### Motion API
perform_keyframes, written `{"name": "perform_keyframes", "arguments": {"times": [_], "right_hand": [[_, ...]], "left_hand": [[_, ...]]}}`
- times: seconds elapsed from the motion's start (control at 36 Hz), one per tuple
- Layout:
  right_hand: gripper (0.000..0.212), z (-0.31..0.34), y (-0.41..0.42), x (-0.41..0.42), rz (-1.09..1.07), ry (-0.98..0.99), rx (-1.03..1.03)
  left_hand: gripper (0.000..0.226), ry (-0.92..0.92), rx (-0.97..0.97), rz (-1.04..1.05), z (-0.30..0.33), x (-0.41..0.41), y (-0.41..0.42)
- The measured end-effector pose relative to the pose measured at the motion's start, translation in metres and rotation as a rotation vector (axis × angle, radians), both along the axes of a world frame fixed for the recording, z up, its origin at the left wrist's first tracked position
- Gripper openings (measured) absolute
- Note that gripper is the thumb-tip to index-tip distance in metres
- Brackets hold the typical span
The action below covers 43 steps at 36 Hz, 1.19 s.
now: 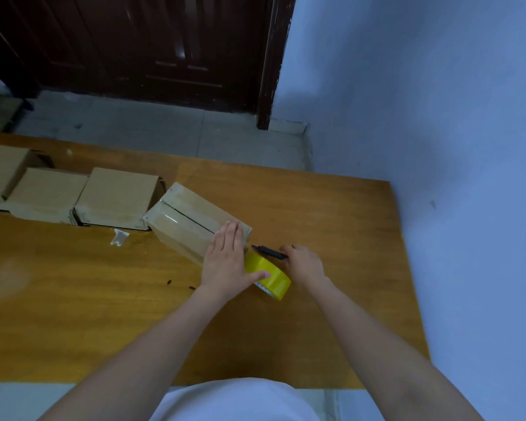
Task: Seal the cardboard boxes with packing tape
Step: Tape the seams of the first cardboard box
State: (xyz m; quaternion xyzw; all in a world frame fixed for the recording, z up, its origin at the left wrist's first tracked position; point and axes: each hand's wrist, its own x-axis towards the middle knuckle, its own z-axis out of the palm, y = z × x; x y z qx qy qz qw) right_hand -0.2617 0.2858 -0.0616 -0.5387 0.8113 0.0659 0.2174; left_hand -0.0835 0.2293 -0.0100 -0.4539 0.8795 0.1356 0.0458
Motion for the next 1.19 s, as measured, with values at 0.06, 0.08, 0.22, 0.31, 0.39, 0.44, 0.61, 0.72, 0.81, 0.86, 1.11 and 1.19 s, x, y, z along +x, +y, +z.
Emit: {"name": "perform_keyframes", "arguments": {"times": [0.06, 0.08, 0.22, 0.31, 0.39, 0.44, 0.61, 0.72, 0.81, 0.86, 1.11, 1.19], "right_hand": [[0.038, 0.003, -0.006, 0.000, -0.071, -0.075, -0.094], [0.037, 0.008, -0.010, 0.001, -0.136, -0.198, -0.172], [0.026, 0.036, -0.025, 0.019, -0.269, -0.929, -0.083], [0.025, 0.041, -0.029, 0.030, -0.156, -0.919, 0.011], [0.016, 0.041, -0.033, 0.039, -0.153, -0.922, -0.014], [0.007, 0.039, -0.034, 0.042, -0.167, -0.909, -0.021], [0.007, 0.037, -0.028, 0.040, -0.204, -0.912, -0.007], [0.018, 0.040, -0.025, 0.042, -0.240, -0.947, -0.040], [0.016, 0.040, -0.019, 0.044, -0.265, -0.944, -0.066], [0.020, 0.039, -0.015, 0.044, -0.272, -0.959, -0.097], [0.006, 0.033, 0.009, 0.035, -0.327, -0.937, -0.178], [0.007, 0.032, 0.020, 0.030, -0.376, -0.950, -0.245]], "left_hand": [[0.119, -0.001, 0.004, 0.000, -0.001, 0.000, 0.000], [0.119, -0.003, 0.008, 0.001, -0.002, 0.000, -0.001], [0.118, 0.026, 0.017, 0.003, -0.004, -0.001, -0.001], [0.118, 0.048, 0.006, 0.001, -0.005, -0.001, -0.001], [0.118, 0.056, 0.011, -0.014, -0.006, 0.001, -0.002], [0.112, 0.084, 0.036, -0.031, -0.006, 0.005, -0.005], [0.066, 0.332, 0.161, 0.007, -0.003, 0.018, -0.018], [0.052, 0.328, 0.110, 0.006, -0.006, 0.015, -0.018], [0.052, 0.287, 0.046, 0.010, -0.010, 0.011, -0.017], [0.050, 0.277, -0.006, -0.010, -0.014, 0.009, -0.016], [0.060, 0.167, -0.039, 0.008, -0.015, 0.006, -0.023], [0.053, 0.152, -0.071, 0.001, -0.013, 0.004, -0.024]]}}
